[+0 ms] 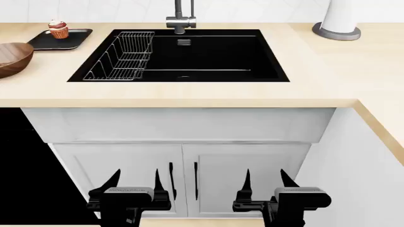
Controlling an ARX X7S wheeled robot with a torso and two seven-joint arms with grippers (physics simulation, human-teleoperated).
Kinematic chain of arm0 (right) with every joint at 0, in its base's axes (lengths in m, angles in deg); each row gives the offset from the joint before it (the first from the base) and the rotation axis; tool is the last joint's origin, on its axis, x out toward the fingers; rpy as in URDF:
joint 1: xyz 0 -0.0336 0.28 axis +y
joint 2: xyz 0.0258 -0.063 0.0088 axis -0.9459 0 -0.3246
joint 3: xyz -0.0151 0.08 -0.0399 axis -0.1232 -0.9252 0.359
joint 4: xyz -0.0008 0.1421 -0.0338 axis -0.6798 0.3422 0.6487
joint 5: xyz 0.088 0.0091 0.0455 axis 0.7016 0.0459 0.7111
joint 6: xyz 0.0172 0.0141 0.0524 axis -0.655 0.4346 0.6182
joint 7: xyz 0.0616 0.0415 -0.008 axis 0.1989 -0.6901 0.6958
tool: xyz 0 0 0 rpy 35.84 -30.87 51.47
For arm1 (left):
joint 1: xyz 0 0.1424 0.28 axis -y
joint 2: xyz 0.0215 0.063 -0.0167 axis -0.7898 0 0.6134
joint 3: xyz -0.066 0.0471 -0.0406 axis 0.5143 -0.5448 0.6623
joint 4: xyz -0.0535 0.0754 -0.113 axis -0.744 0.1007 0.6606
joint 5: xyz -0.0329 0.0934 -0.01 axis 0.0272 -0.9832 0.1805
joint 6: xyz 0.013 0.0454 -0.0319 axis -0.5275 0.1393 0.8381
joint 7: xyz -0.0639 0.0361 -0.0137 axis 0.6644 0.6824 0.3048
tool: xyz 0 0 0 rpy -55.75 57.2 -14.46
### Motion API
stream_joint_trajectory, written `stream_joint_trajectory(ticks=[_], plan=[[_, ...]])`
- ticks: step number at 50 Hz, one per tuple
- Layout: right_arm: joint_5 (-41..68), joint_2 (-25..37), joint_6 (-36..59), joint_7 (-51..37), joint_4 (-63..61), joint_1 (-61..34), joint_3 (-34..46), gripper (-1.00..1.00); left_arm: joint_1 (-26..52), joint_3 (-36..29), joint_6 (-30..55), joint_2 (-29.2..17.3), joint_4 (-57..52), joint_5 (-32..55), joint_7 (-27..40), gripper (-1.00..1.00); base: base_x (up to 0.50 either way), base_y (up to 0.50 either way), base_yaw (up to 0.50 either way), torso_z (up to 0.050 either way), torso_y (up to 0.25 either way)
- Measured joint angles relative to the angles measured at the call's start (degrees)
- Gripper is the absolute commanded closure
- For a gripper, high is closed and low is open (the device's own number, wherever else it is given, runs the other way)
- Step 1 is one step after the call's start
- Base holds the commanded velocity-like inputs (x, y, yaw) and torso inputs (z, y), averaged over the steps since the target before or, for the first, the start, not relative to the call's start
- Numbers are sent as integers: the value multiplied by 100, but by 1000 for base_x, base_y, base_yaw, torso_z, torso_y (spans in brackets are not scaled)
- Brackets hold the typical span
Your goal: Move the fresh-baked cupcake off the tray onto the counter, and place the bowl used for mixing into the sink.
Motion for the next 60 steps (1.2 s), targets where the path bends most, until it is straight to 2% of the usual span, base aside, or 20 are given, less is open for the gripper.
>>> stream_joint_trajectory(ticks=[10, 48, 60], plan=[[-6, 116, 4, -168, 75, -73, 184, -100, -88, -77, 109, -104, -113, 245, 107, -100, 0, 45, 0, 0, 0], [237, 456, -26, -565, 193, -210, 691, -100, -163, -426, 253, -464, -176, 792, 515, -100, 0, 276, 0, 0, 0], [310, 533, -31, -646, 214, -234, 799, -100, -167, -516, 251, -545, -177, 870, 597, -100, 0, 410, 0, 0, 0]])
